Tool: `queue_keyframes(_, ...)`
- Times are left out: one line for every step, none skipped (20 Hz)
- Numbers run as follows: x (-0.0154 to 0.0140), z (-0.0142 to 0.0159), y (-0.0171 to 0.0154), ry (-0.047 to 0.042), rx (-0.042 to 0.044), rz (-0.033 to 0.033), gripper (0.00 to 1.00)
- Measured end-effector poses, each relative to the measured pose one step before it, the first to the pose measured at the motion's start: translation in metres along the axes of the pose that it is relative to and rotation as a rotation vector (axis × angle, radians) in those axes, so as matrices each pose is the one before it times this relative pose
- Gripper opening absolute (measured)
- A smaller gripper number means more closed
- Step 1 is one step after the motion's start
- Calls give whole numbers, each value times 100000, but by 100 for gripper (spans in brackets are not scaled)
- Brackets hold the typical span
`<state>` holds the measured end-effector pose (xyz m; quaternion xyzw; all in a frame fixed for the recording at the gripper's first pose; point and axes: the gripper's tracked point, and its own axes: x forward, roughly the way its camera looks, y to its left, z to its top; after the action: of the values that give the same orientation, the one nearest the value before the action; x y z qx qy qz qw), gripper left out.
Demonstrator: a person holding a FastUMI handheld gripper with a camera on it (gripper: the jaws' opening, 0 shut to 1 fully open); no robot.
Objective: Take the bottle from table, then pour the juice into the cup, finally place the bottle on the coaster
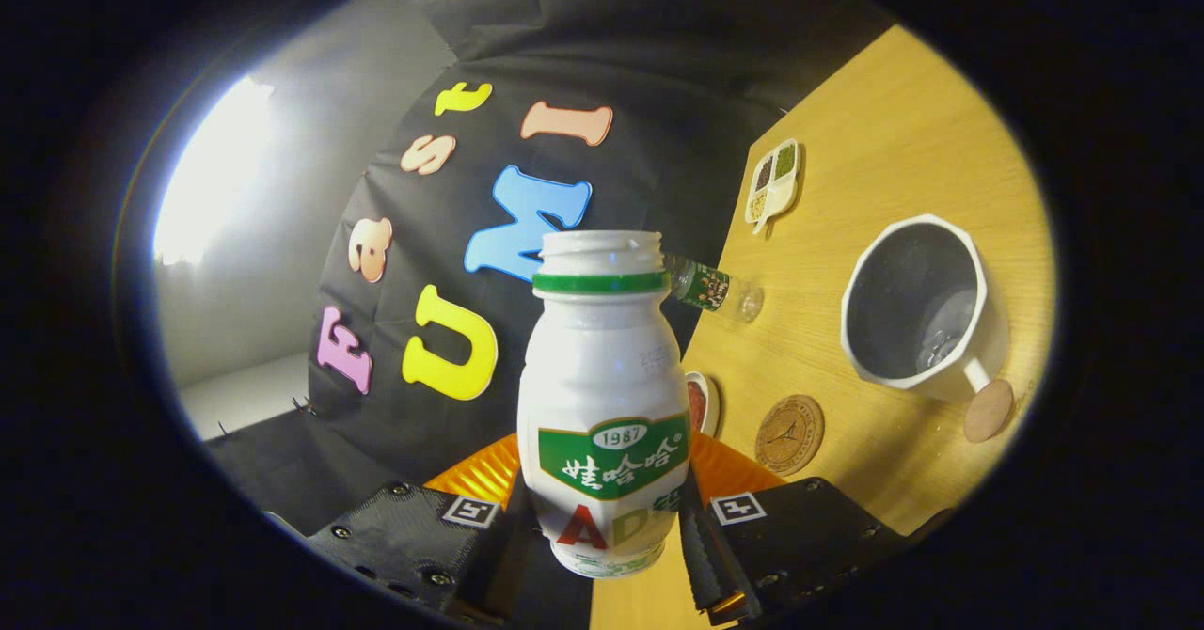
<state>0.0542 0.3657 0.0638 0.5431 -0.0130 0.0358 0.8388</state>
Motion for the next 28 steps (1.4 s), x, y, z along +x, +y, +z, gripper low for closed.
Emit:
queue_keyframes(-115, 72, -426, 18, -5405, -2522, 66)
queue_keyframes(-66, -223, -489, 210, -6405, -2699, 66)
queue_keyframes(18, 72, -492, 183, -7440, -3279, 67)
queue_keyframes(88, -38, -596, 155, -7633, -3600, 67)
queue_keyframes(7, 179, -294, -5, -7078, -3068, 67)
queue_keyframes(69, 259, -241, -458, -6405, -2983, 67)
queue_keyframes(64, 268, -322, -196, -5838, -2692, 67)
queue_keyframes(12, 120, -172, -384, -5008, -2031, 67)
queue_keyframes(73, 43, -96, -629, -4396, -1290, 67)
queue_keyframes(26, 224, 42, -843, -3645, -801, 67)
queue_keyframes(190, -23, -89, -353, -3414, -1012, 67)
queue_keyframes(53, 18, -55, -405, -3750, -1008, 67)
queue_keyframes(201, 160, 38, -463, -3917, -999, 67)
queue_keyframes(223, 214, 91, -467, -3814, -807, 67)
queue_keyframes(339, 224, 73, -497, -3515, -327, 67)
queue_keyframes(242, 93, 279, -477, -3519, -149, 67)
queue_keyframes(231, -83, 61, -2, -3876, -740, 67)
queue_keyframes(228, -43, 56, 178, -3966, -1204, 67)
queue_keyframes(178, -122, -10, 205, -3646, -1016, 67)
queue_keyframes(257, 39, 92, 260, -3348, -807, 67)
queue_keyframes(186, -92, 253, 432, -3435, -486, 67)
queue_keyframes(254, 19, 245, 432, -3019, -367, 67)
queue_keyframes(329, -473, 120, 578, -2595, -299, 67)
queue_keyframes(-38, -254, 38, 733, -2285, 0, 67)
queue_keyframes(209, -62, 258, 707, -2229, 132, 67)
queue_keyframes(861, -52, 571, 915, -2486, -458, 67)
queue_keyframes(547, -95, 303, 804, -2240, -465, 67)
queue_keyframes(330, -220, 132, 770, -1645, -232, 67)
